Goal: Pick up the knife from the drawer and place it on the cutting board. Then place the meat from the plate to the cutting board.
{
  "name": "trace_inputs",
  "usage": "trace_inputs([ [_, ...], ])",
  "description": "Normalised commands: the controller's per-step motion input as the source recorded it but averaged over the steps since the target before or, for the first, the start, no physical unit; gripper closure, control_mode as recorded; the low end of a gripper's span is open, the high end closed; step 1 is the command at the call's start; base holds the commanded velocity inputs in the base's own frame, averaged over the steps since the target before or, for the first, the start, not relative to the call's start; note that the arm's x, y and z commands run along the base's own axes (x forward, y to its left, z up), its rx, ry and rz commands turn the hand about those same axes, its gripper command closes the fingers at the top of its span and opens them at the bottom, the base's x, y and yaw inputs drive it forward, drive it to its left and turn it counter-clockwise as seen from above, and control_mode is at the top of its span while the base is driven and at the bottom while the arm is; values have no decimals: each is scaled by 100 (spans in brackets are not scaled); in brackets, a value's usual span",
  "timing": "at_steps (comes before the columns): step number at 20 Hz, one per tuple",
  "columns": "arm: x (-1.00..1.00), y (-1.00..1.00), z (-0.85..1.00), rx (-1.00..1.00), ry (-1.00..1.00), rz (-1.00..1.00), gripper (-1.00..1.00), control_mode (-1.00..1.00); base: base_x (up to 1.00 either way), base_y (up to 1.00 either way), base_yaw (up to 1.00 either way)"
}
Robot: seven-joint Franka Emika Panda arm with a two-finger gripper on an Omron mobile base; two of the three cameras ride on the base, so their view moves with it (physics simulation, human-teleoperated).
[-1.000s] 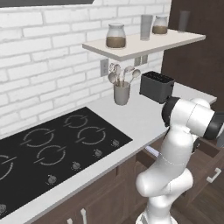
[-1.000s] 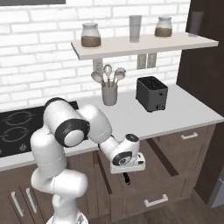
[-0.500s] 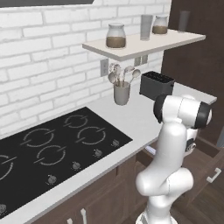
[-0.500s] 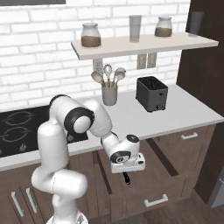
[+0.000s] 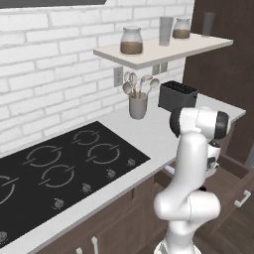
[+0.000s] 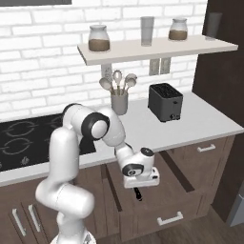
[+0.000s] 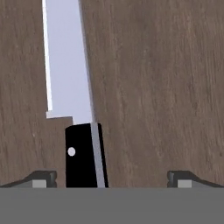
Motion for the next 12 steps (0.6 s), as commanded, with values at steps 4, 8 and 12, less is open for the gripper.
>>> trace_inputs([
  [4,14,-8,-28,2,2,0,-100,-100,0,0,0],
  [8,12,-2,-34,1,4,0,-100,-100,0,0,0],
  [12,5,0,-41,0,4,0,100,-100,0,0,0],
])
